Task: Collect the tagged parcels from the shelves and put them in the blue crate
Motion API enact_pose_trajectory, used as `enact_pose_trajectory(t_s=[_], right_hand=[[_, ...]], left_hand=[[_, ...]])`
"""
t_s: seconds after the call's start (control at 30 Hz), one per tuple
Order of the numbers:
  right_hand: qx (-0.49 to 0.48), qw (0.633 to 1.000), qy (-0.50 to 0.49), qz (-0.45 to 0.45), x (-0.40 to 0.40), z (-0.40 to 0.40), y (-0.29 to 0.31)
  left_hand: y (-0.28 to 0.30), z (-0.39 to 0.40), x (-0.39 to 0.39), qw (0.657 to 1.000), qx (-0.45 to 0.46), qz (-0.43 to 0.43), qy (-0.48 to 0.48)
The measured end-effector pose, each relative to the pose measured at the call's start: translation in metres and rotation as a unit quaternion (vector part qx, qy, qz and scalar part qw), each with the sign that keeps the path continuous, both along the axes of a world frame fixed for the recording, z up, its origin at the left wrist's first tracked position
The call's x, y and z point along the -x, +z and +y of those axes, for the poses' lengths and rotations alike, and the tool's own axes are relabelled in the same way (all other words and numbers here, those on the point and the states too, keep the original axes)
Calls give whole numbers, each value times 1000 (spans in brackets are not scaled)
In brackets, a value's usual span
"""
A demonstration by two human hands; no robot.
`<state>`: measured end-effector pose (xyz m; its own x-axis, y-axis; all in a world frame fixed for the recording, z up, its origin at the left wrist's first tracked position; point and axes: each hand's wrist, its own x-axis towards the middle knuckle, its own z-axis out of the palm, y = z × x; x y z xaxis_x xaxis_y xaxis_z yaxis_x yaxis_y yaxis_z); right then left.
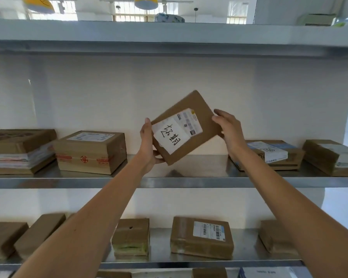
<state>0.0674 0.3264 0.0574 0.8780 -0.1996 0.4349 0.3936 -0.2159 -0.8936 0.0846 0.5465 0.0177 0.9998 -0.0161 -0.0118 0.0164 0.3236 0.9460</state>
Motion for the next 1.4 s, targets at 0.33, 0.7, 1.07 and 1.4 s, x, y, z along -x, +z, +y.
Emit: enact_pose_trajectory(t_s=[0.33, 0.7, 1.07, 1.4], right_hand=[[-136, 983, -47, -113, -4, 30, 4], [-263, 964, -12, -39, -7, 38, -2], [-199, 978, 69, -4, -6, 34, -8], [-206, 977, -41, -40, 32, 6, -4]], left_hand=[[-3, -3, 9, 997, -20, -26, -63], [16, -5, 20, 974, -178, -137, -40], [22, -19, 24, 983, -115, -130, -54], [33, -44, 40, 971, -118, -191, -88]])
